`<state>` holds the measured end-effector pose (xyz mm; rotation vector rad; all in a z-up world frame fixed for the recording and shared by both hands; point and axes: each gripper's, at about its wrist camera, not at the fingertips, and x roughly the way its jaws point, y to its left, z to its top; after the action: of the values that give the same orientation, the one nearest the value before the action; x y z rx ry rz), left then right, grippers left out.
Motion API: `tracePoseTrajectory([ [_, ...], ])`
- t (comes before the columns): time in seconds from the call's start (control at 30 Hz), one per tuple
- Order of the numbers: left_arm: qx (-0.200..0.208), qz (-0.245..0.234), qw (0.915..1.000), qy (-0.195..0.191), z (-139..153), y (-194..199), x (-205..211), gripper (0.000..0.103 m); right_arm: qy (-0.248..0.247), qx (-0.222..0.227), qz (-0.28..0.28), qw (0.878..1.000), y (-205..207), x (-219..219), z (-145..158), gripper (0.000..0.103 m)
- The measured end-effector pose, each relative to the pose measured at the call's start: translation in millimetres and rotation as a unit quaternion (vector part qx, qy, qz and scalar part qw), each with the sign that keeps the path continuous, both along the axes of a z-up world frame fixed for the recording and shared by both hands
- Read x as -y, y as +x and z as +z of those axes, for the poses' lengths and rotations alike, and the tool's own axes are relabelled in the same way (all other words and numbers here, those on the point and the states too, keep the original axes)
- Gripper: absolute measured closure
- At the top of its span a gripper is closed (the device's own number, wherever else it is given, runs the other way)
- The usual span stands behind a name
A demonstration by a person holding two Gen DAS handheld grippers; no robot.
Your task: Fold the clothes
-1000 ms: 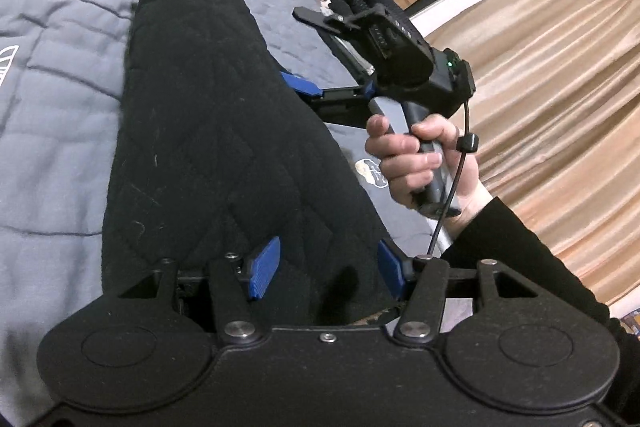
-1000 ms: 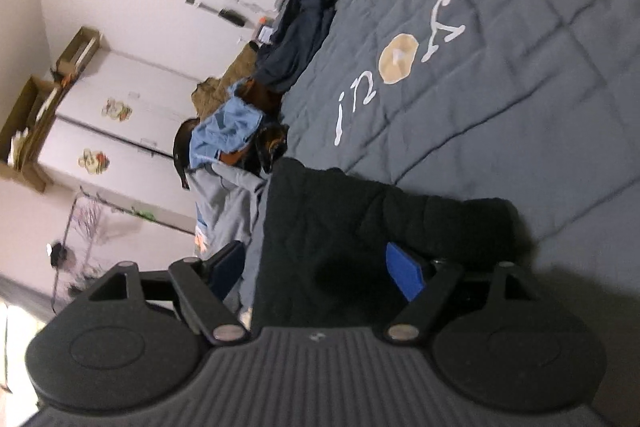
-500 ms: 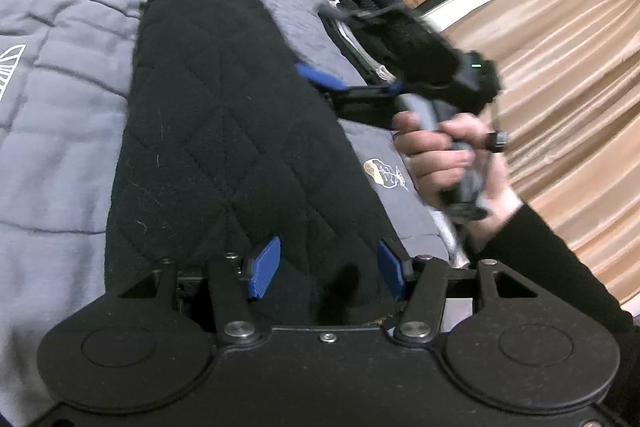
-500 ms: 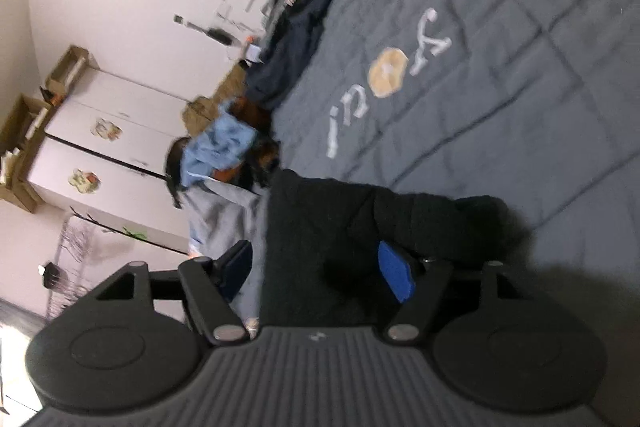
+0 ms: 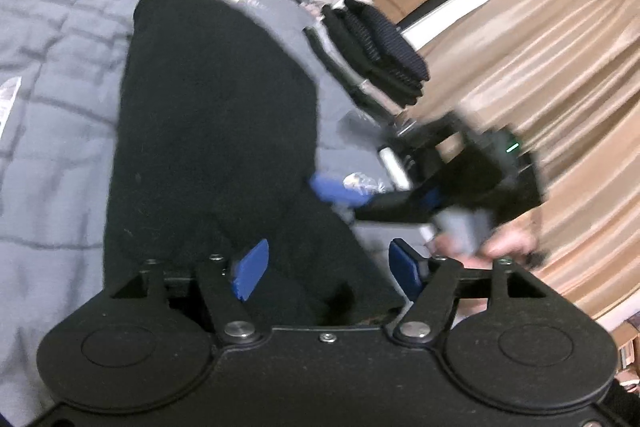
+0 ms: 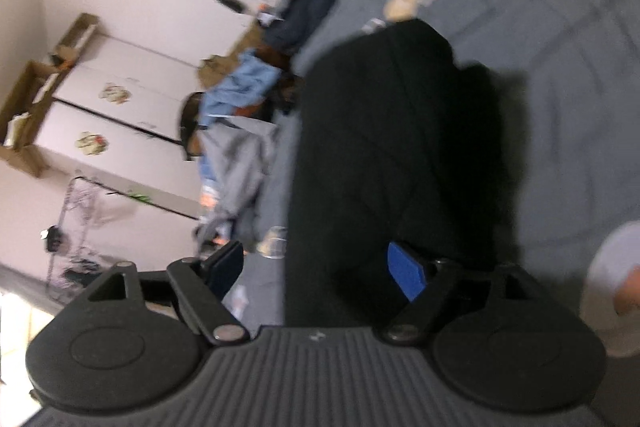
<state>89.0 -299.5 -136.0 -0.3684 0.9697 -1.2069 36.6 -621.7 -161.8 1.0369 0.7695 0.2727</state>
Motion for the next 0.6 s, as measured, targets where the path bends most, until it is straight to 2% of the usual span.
tracePoseTrajectory([
  [0.13,0.015,0.004,0.9998,-0.011,12.2,-4.6,-8.5,0.032,0.03,0.002,-0.021,0.999,-3.3,6.5,-23.7,0.024],
  [0.23,0.02,0.015,0.9996,-0.013,18.0,-7.0,-8.9,0.032,0.034,0.01,-0.025,0.999,-4.0,4.4,-28.7,0.024],
  [0.4,0.024,0.022,0.9994,-0.007,22.5,-7.3,-12.7,0.032,0.061,0.022,-0.04,0.997,-12.3,9.6,-18.7,0.024],
  [0.6,0.037,0.014,0.9992,0.002,21.2,-14.3,-21.6,0.032,0.048,0.043,-0.036,0.997,-40.9,2.7,3.4,0.023],
])
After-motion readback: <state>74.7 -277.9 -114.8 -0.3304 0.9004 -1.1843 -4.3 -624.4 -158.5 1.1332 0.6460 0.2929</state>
